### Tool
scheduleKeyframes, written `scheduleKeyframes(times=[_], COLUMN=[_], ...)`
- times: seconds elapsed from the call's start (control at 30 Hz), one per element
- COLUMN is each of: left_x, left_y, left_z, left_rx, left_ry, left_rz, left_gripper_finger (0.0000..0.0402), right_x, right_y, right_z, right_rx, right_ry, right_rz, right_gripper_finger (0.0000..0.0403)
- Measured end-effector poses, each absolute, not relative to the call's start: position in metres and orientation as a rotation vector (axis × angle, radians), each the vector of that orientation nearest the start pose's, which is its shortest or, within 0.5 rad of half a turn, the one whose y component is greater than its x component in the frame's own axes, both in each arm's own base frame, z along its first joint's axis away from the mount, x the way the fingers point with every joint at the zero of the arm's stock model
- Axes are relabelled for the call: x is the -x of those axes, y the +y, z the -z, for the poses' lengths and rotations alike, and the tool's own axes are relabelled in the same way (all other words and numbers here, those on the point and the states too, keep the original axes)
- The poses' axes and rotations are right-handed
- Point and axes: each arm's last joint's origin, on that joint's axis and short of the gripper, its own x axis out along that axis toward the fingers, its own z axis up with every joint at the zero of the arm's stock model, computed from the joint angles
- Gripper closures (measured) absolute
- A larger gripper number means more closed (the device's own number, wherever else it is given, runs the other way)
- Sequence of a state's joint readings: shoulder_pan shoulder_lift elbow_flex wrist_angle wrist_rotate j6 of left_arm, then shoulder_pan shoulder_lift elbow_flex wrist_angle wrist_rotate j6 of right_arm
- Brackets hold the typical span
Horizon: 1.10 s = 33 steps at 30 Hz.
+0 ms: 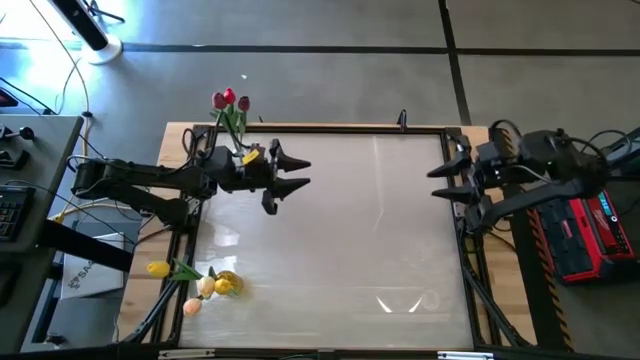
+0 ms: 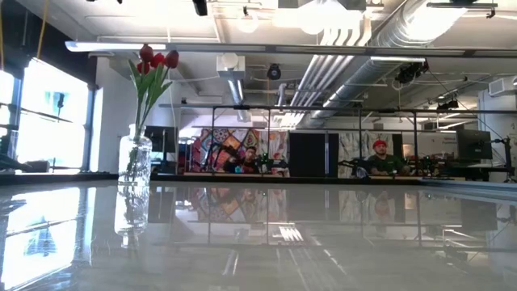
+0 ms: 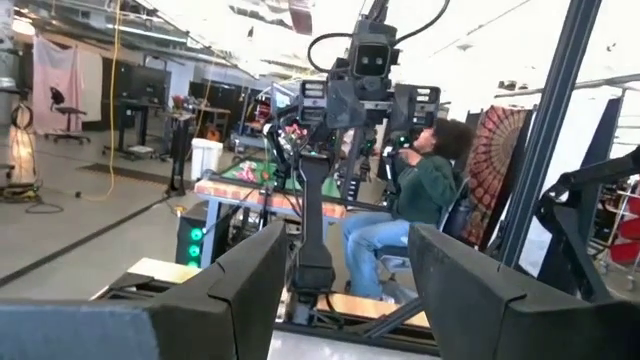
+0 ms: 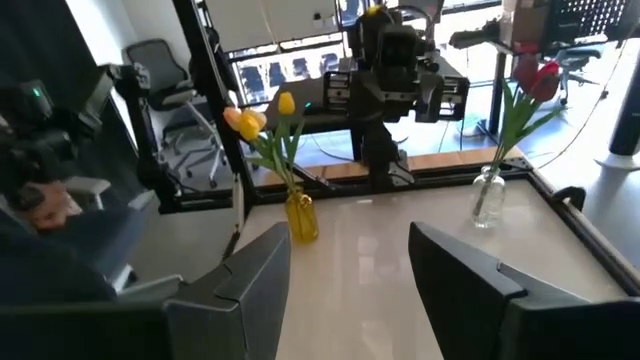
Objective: Sort flowers into vase by color
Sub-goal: Return to Home Position
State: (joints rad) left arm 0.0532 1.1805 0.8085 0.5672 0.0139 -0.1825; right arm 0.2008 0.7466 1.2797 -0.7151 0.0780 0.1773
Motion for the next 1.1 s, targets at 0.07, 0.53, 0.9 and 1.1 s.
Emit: scheduleKeyframes(times=[0.07,0.53,0.9,1.1], left_x=[-0.264,-0.232,-0.209,-0.186], left_y=[0.014,0.016,0.031,0.043], left_z=[-0.332,-0.346,-0.353,-0.363], left_rx=[0.176,0.128,0.075,0.089], left_ry=[-0.188,-0.129,-0.092,-0.124], left_rz=[-0.022,-0.047,-0.035,-0.032], left_gripper_finger=[0.0204,0.0204,0.0204,0.0204], right_x=[-0.102,-0.176,-0.229,-0.222], right_y=[0.018,0.023,0.0,-0.008], right_z=[-0.442,-0.448,-0.438,-0.453], right_rx=[-0.093,0.024,-0.103,-0.16], right_ry=[0.181,0.054,0.012,-0.127], right_rz=[-0.1,0.131,0.161,0.206], right_gripper_finger=[0.0208,0.0208,0.0208,0.0208])
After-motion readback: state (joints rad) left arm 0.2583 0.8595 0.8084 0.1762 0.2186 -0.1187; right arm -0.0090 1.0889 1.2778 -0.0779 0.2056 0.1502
